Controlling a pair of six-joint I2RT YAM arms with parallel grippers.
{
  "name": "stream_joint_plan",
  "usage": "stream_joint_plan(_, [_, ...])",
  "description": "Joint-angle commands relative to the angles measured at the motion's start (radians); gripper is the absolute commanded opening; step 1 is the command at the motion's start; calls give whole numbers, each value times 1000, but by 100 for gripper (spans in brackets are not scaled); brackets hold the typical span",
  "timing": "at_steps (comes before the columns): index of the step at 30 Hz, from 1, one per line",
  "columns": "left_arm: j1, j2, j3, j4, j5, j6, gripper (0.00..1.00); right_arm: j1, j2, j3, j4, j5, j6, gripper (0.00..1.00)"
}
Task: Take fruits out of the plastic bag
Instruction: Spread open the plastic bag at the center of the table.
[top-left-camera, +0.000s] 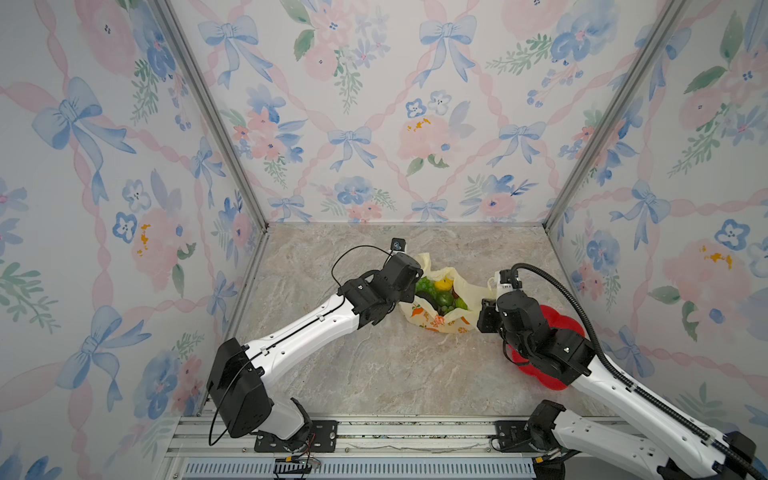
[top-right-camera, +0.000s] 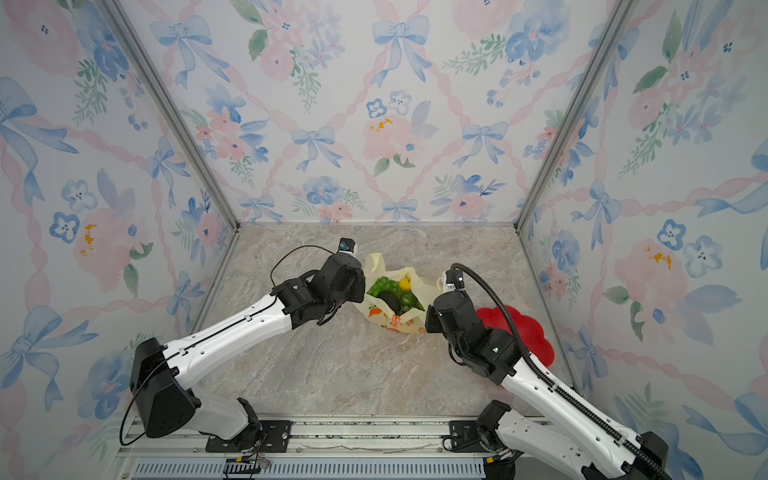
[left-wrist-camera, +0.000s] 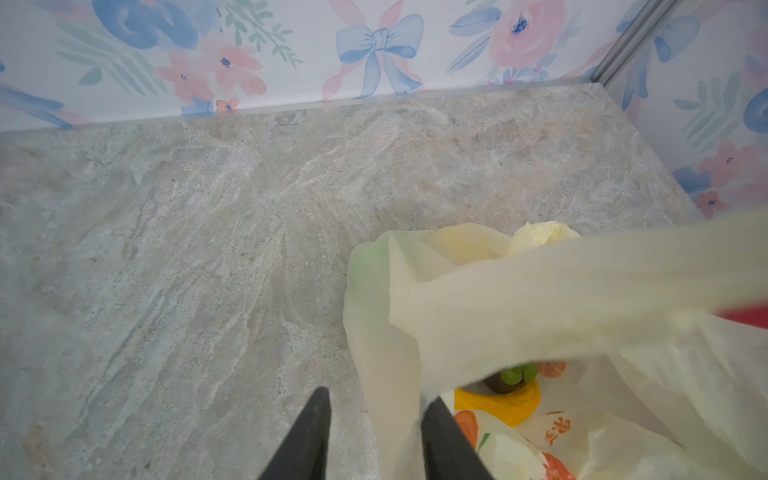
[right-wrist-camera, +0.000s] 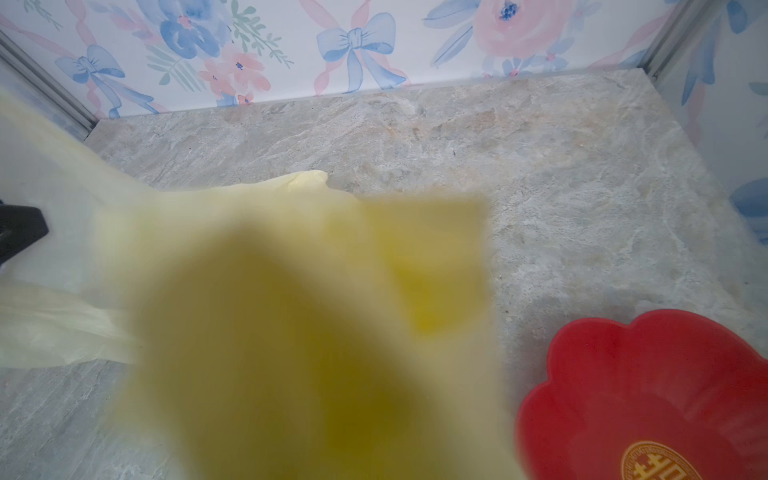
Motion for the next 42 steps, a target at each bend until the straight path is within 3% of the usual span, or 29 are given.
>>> stream_joint_plan(1, [58,22,-36,28,121,-63,22,-100,-16,-38,32,-108,37,2])
stream_joint_plan(8, [246,-1,-126,196,319,-145,4,-362,27,-47,145,-325,104,0])
stream_joint_plan(12, [357,35,-85,242,413,-179,0,-446,161,45,235,-421,142,0])
stream_joint_plan(16, [419,52,-4,244,468,-196,0,-448,299,226,230,-464,118,0])
stream_joint_plan(20, [422,-43,-66,256,424,-202,0,-425,330,280,242,-507,62,0])
stream_joint_plan(26, [421,-222,-382,396,496,-272,0,-352,235,111,236,-497,47,0])
stream_joint_plan(30, [406,-239,-517,427,578,-274,0,-296,89,-52,217,-441,63,0])
stream_joint_plan(32, [393,-232,-544,417,590,-258,13,-269,26,-122,217,-422,77,0])
stream_joint_plan(34, [373,-238,-547,389,573,-232,36,-239,-18,-174,218,-405,83,0])
stream_joint_plan(38, [281,-283,-483,234,417,-162,76,-193,-50,-197,181,-358,73,0])
stream_joint_plan(42, [206,-353,-427,50,245,-137,92,-161,-58,-187,164,-325,55,0])
